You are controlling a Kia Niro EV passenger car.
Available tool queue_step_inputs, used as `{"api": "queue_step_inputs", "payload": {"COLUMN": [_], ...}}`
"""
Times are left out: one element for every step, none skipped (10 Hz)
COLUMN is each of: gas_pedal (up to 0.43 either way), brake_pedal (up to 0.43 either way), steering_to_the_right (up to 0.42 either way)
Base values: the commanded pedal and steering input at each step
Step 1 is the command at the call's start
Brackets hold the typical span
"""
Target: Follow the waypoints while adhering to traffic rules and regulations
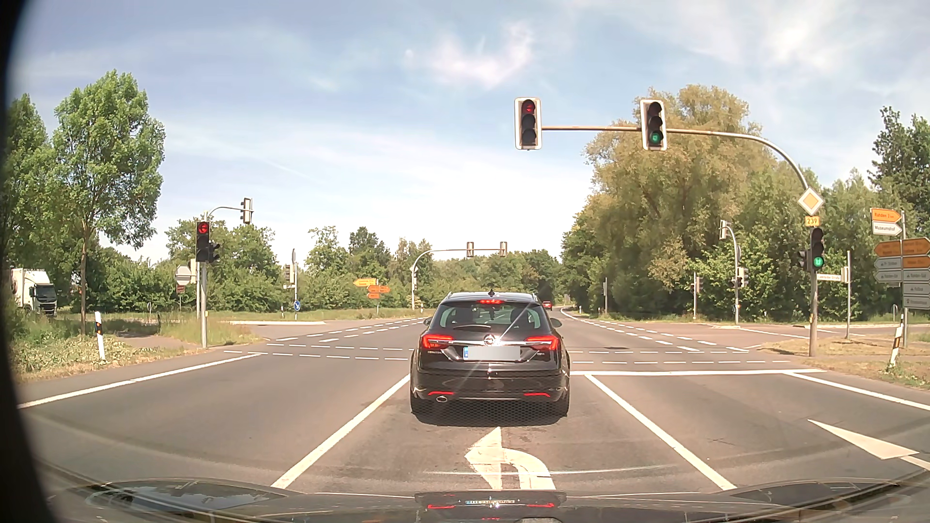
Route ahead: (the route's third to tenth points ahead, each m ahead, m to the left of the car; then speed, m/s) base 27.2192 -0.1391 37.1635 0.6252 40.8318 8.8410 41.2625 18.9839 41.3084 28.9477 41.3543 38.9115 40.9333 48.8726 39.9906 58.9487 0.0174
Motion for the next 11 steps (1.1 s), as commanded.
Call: {"api": "queue_step_inputs", "payload": {"gas_pedal": [0.0,0.0,0.0,0.0,0.0,0.0,0.0,0.0,0.0,0.0,0.0], "brake_pedal": [0.0,0.0,0.0,0.0,0.0,0.0,0.0,0.0,0.0,0.0,0.0], "steering_to_the_right": [0.004,0.004,0.004,0.004,0.004,0.004,0.004,0.004,0.004,0.004,0.004]}}
